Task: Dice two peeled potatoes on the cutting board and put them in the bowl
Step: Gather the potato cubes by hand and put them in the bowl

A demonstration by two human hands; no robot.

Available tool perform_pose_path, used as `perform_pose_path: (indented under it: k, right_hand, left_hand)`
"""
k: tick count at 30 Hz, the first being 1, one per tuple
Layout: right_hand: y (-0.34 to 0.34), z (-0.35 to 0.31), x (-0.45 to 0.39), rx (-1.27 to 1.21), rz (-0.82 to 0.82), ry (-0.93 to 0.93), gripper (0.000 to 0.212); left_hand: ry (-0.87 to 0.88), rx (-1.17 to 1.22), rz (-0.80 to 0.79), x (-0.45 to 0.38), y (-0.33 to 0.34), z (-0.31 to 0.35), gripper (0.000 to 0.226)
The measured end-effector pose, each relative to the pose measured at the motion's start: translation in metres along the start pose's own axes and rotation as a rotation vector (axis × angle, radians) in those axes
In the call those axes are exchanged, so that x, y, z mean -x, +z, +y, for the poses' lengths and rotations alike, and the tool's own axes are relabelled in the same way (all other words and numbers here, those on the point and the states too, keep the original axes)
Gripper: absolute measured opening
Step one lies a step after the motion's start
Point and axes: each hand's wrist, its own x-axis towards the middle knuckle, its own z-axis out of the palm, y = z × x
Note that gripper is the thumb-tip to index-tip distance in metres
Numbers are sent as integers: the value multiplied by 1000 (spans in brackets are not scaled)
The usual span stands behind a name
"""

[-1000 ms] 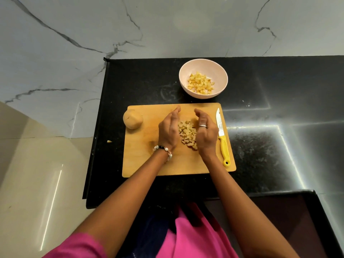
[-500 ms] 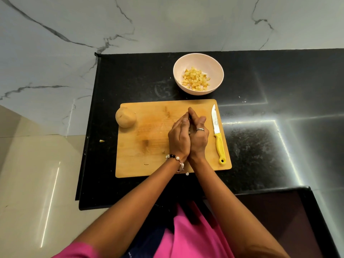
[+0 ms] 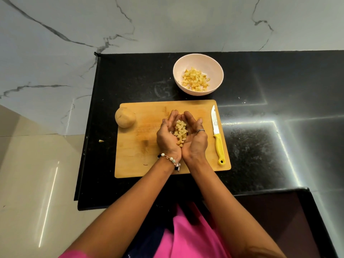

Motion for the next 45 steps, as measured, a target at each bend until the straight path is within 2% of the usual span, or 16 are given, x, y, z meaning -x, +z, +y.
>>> perform_pose_path:
  k: [6,16,23,26,29,35,38,40,42,45]
  right_hand:
    - [2,-3,2,-72,-40,17,50]
    - [23,-28,-1,-179,-145,16,46]
    - [68,-88,-39,-195,-278,-117,44]
    - [86,-111,-75,-207,-287,-165,43]
    - [89,-121,-114,-214,-219,-158,46]
    - [73,-119,-160,257,-40,-264,47]
    - [71,-123,-165,368,-41,-295,39]
    - [73,-124,-167,454,-86,-336,26]
    - [75,-121,-165,572,-198,-407,18]
    - [77,-114,-162,836,-303,-522,24]
  left_hand:
    - [-38,134,76,3,4,5,47]
    - [-46,332,25,4,27,26,52]
    - [-23,352,-137,-22,98,58,54]
    - [8,329,-138,-54,133,64,52]
    - [-17,250,-100,-88,154,60,50]
    - [23,-183,-45,-138,151,48,53]
    - [30,-209,-65,-150,146,48,55]
    - [17,-172,-114,-153,146,51,57]
    - [-22,-122,-176,-155,147,54,60]
    - [-82,-68,-234,-154,152,60,62]
